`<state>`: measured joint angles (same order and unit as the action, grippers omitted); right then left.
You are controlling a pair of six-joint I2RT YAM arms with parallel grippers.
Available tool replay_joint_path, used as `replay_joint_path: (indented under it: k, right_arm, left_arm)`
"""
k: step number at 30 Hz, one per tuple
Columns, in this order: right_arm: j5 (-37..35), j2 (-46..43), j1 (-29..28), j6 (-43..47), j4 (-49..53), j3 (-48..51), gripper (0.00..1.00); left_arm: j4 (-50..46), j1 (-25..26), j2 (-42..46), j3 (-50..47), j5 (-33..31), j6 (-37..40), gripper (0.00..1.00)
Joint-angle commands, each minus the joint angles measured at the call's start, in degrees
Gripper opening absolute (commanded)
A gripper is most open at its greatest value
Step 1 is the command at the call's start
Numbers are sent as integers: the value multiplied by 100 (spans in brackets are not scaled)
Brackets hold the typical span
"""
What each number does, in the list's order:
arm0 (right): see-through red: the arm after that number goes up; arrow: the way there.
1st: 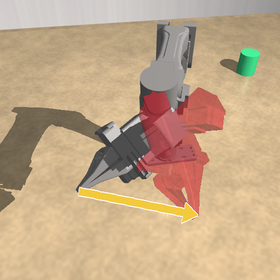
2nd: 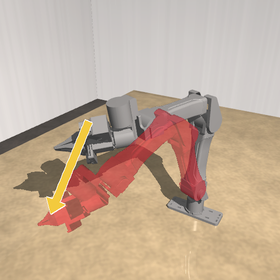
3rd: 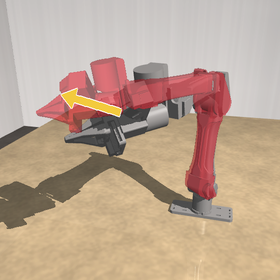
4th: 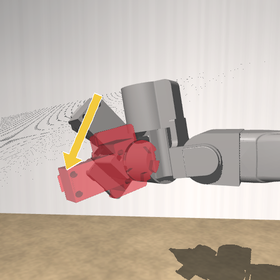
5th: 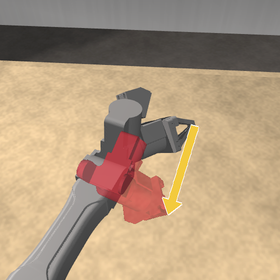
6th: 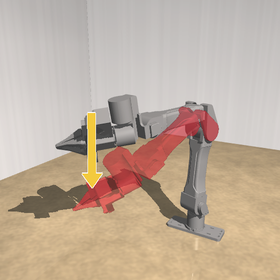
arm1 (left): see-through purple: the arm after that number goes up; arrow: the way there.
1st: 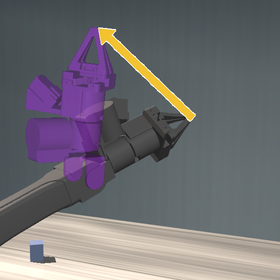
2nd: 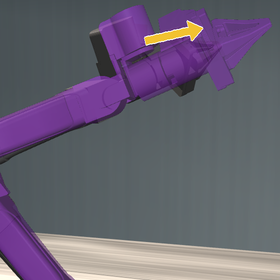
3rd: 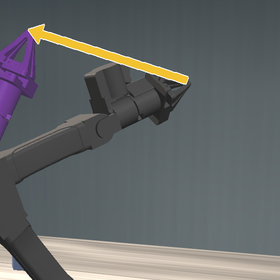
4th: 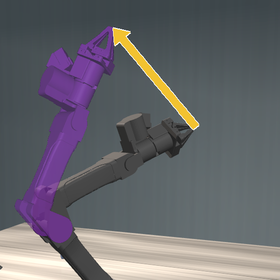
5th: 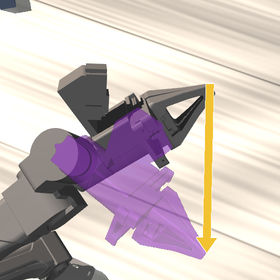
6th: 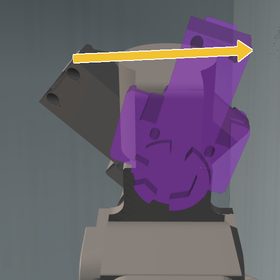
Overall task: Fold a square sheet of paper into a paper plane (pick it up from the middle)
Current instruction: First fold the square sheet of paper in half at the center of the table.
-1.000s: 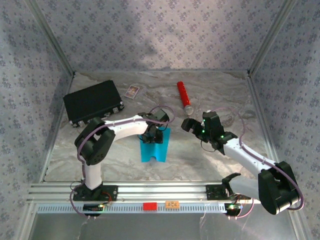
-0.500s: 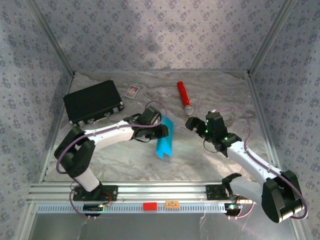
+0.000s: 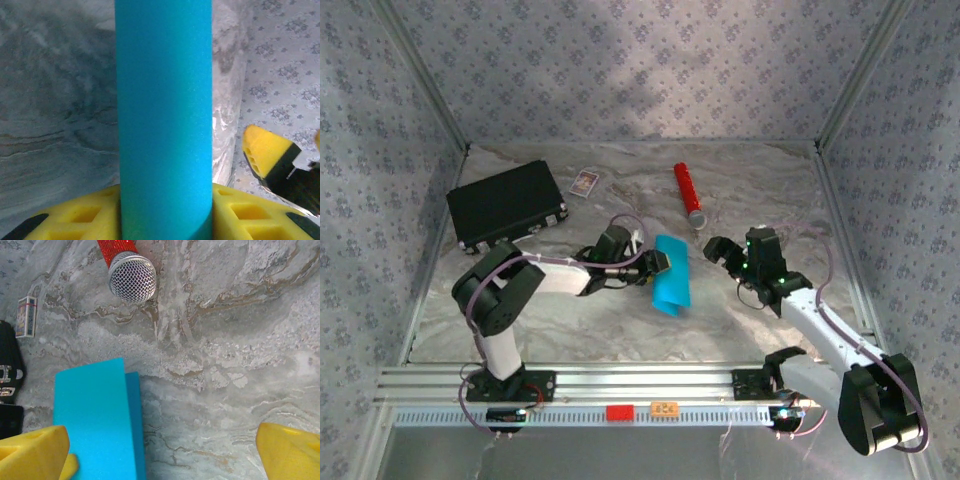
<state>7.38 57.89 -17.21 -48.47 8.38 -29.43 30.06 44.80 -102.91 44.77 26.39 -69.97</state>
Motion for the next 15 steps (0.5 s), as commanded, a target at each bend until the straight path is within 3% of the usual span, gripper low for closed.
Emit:
replay_joint_path:
  k: [1, 15]
  right_arm:
    - [259, -50, 32, -23, -165, 25, 98]
    - [629, 290, -23, 44, -407, -32, 98]
  left_arm:
    - [163, 97, -9, 131, 59, -28, 41]
    - [-851, 225, 215, -1, -940, 375, 42]
